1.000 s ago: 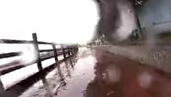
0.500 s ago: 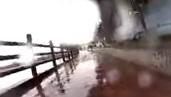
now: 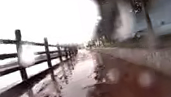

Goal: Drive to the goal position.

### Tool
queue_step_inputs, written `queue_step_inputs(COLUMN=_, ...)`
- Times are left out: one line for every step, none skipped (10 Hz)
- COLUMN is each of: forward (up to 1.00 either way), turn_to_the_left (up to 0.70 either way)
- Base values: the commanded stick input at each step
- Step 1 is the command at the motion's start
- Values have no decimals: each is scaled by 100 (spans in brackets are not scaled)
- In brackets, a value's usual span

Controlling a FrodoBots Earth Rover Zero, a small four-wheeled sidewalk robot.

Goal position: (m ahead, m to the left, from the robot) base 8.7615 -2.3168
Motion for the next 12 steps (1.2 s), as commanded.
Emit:
queue_step_inputs(forward=100, turn_to_the_left=0)
queue_step_inputs(forward=100, turn_to_the_left=0)
queue_step_inputs(forward=100, turn_to_the_left=0)
queue_step_inputs(forward=100, turn_to_the_left=0)
queue_step_inputs(forward=100, turn_to_the_left=0)
queue_step_inputs(forward=100, turn_to_the_left=0)
queue_step_inputs(forward=100, turn_to_the_left=0)
queue_step_inputs(forward=100, turn_to_the_left=0)
queue_step_inputs(forward=100, turn_to_the_left=0)
queue_step_inputs(forward=100, turn_to_the_left=0)
queue_step_inputs(forward=100, turn_to_the_left=0)
queue_step_inputs(forward=100, turn_to_the_left=0)
